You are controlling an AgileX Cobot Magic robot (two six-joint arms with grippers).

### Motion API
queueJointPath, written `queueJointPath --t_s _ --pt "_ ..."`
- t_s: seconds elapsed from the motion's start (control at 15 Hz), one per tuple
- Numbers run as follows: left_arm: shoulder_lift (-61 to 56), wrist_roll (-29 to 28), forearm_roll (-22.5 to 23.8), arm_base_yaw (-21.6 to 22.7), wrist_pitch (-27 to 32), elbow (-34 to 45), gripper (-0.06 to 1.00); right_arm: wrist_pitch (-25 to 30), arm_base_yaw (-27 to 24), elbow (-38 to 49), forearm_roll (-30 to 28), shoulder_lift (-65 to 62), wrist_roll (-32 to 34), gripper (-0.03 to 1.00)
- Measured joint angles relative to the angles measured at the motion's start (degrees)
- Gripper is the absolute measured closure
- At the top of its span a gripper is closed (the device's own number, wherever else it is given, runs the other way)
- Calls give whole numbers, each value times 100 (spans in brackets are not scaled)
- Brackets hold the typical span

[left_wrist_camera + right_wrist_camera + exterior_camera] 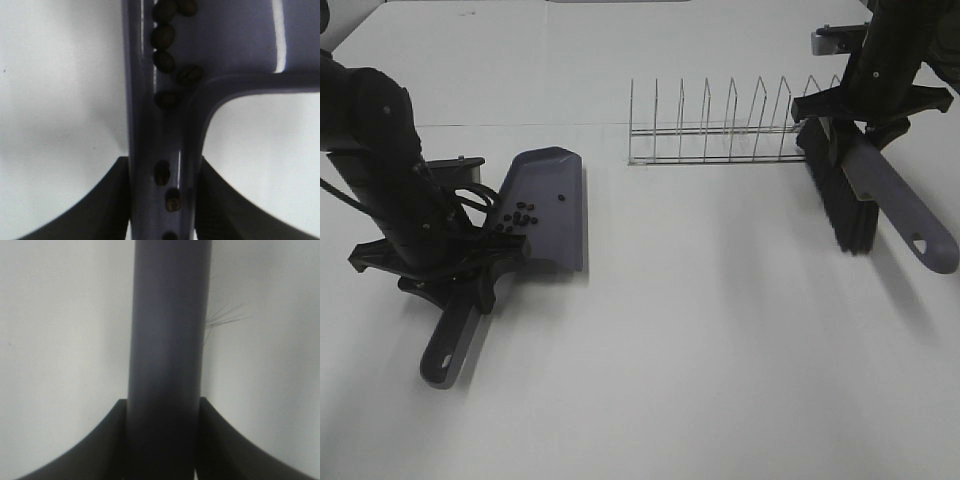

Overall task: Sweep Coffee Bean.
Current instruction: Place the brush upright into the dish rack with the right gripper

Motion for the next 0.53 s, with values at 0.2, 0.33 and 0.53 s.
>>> queueJointPath --t_s 0.2,0.33,0.53 --pt "0 0 0 0 0 0 62 510 -6 -6 6 -109 0 69" --pt "0 57 0 0 0 0 62 424 -6 -6 206 -143 -23 69" --pt "0 92 0 0 0 0 62 -29 -6 -6 338 -126 -57 69"
